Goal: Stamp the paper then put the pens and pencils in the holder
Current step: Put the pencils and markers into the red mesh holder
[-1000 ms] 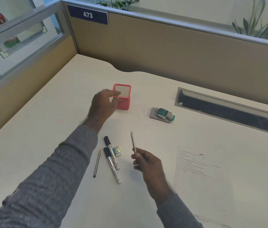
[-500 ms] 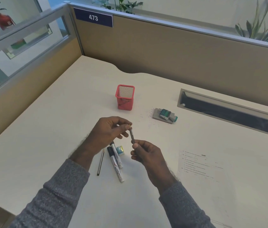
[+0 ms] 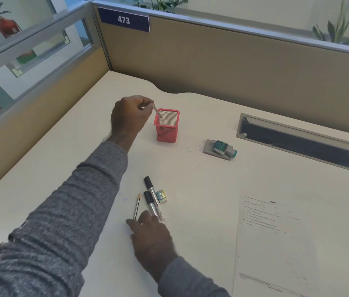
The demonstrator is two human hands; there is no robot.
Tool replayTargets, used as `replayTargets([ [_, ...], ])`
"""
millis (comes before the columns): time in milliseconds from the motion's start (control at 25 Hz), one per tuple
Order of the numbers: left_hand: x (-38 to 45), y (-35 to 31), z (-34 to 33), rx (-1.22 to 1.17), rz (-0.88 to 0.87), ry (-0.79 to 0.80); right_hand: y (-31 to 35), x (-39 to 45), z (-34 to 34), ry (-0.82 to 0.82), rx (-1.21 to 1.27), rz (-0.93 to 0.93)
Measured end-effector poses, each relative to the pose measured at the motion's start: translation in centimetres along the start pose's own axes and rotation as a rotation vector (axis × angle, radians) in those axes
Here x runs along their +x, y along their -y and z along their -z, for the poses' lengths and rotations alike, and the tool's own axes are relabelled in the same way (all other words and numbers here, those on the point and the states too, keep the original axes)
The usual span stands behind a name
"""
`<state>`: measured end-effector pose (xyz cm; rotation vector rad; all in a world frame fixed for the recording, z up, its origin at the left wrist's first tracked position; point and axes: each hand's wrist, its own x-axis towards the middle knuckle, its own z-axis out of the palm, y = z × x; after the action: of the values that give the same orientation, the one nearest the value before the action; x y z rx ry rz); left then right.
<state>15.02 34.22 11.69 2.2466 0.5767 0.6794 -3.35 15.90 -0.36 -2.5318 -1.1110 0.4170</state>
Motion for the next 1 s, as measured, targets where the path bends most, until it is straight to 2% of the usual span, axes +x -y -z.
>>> replayTargets([
  [120,0.6,0.5,-2.1,0.116,-0.022,0.065,0.7,1.1,-0.1,0.011,-0.175,-0.020],
  [360,0.9,0.8,-5.0,0.357,-0.033,0.173,-0.6,2.4,-0.3,-0.047,-0.249,-0.074],
  [720,0.8,1.0,-6.2,0.467,-0.087,0.275,-1.0,2.5,-0.2,-0.114,-0.108,-0.151],
  [840,0.5,0.9,-5.8,0.396,-0.072,0.229,-1.9,2.0,0.8,-0.220,0.144,-0.233],
  [920,0.2,1.1,-5.1,0.336,-0.087,0.184,-2.9,1.6,2.4,-0.222,0.507,-0.331],
  [1000,-0.6,1.1,-4.1,0.233,-0.058,0.184,-4.3,1.4,4.3,-0.317,0.808,-0.417],
])
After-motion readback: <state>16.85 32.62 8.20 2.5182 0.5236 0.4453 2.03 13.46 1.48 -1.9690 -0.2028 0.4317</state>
